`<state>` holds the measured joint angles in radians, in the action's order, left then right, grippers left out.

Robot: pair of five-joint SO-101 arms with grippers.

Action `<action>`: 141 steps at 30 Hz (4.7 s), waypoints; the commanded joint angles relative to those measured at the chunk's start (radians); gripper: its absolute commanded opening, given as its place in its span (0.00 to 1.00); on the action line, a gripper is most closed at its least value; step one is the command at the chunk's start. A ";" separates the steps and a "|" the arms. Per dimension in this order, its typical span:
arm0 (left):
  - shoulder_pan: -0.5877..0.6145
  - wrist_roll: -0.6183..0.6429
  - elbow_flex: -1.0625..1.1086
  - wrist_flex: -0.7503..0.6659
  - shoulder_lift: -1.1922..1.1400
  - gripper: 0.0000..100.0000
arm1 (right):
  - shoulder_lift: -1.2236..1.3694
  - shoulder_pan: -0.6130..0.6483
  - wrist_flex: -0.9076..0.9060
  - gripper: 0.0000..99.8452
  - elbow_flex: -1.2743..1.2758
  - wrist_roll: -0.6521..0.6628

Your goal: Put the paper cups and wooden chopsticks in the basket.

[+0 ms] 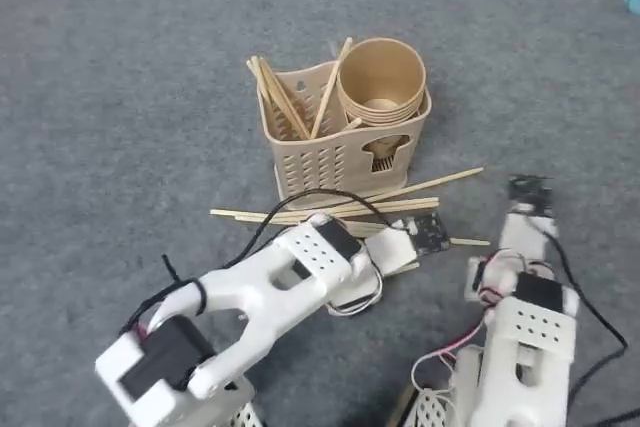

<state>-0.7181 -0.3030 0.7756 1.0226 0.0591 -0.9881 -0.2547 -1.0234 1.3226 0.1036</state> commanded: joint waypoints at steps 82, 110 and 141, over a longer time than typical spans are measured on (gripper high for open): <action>0.537 0.210 -0.639 -0.089 0.936 0.01 | -0.013 -0.124 0.051 0.10 -0.097 -0.190; 0.552 0.591 0.262 -1.019 0.936 0.01 | -0.013 -0.087 0.054 0.10 -0.089 -0.186; 0.971 0.598 -0.332 -0.043 0.945 0.21 | -0.004 -0.073 0.058 0.10 -0.087 -0.184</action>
<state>0.1718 0.2816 0.5117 0.8738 0.9889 -0.9881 -0.3498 -0.9897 1.2505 -0.0744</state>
